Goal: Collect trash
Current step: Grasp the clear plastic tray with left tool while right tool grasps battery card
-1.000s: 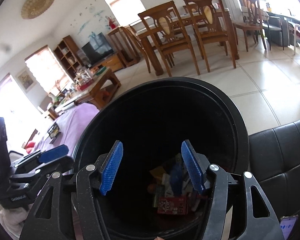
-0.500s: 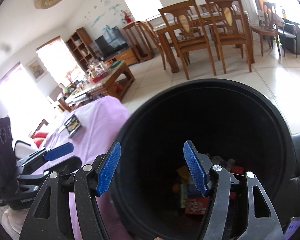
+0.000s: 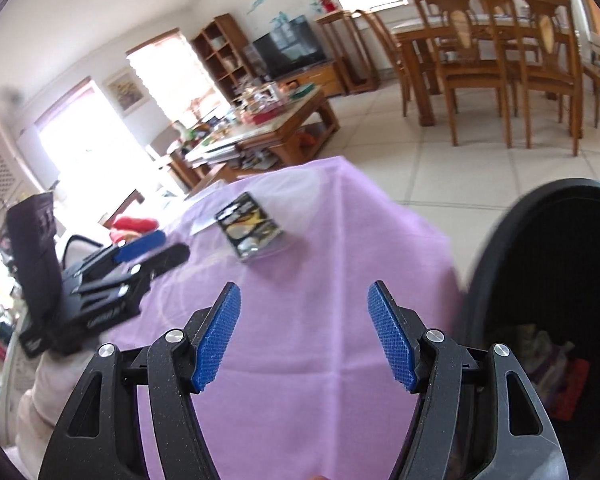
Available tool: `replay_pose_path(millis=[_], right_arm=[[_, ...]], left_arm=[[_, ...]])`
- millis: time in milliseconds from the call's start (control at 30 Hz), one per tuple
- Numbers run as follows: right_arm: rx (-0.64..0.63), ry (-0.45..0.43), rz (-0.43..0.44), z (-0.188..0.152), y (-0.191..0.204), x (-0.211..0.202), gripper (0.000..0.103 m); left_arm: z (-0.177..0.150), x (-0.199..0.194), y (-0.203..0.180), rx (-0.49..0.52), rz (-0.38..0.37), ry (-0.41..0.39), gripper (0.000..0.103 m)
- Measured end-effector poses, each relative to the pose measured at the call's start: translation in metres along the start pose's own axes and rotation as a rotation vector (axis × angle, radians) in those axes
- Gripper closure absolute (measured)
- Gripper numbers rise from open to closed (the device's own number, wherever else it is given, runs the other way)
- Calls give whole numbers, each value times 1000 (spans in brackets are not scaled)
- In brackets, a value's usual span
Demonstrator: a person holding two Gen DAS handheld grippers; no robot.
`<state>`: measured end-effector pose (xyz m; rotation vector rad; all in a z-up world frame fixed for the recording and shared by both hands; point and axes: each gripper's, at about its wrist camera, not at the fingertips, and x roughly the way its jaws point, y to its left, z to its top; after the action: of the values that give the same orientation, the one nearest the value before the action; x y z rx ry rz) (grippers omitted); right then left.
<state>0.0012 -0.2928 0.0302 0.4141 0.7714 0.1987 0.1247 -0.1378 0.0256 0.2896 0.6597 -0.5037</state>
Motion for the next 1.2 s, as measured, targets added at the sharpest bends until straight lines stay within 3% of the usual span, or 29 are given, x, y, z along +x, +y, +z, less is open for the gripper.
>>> replay_pose_path(millis=[100, 267, 367, 567, 633, 700, 767, 867, 1000, 1100, 1200], right_arm=[[10, 36, 21, 12, 12, 27, 37], [46, 109, 48, 23, 23, 77, 37], [78, 148, 53, 26, 21, 103, 37], [94, 143, 34, 40, 25, 126, 37], [76, 138, 20, 43, 29, 129, 37], [54, 138, 2, 45, 35, 134, 45], [41, 138, -13, 46, 38, 139, 60], [28, 143, -17, 45, 42, 149, 82], [33, 117, 6, 44, 44, 147, 91], [6, 79, 1, 43, 51, 134, 97], [-8, 50, -6, 39, 56, 120, 97]], left_arm=[[13, 19, 37, 70, 79, 38, 38], [21, 59, 66, 219, 120, 140, 38], [22, 82, 72, 308, 130, 183, 38], [12, 102, 78, 348, 65, 222, 38], [13, 103, 81, 322, 28, 205, 38], [12, 102, 84, 265, 0, 215, 38], [8, 100, 87, 220, -15, 214, 39], [6, 98, 92, 162, -29, 203, 53], [-5, 86, 102, 23, -33, 188, 70], [-12, 74, 99, 1, -3, 164, 81], [-19, 56, 95, -37, 17, 143, 81]])
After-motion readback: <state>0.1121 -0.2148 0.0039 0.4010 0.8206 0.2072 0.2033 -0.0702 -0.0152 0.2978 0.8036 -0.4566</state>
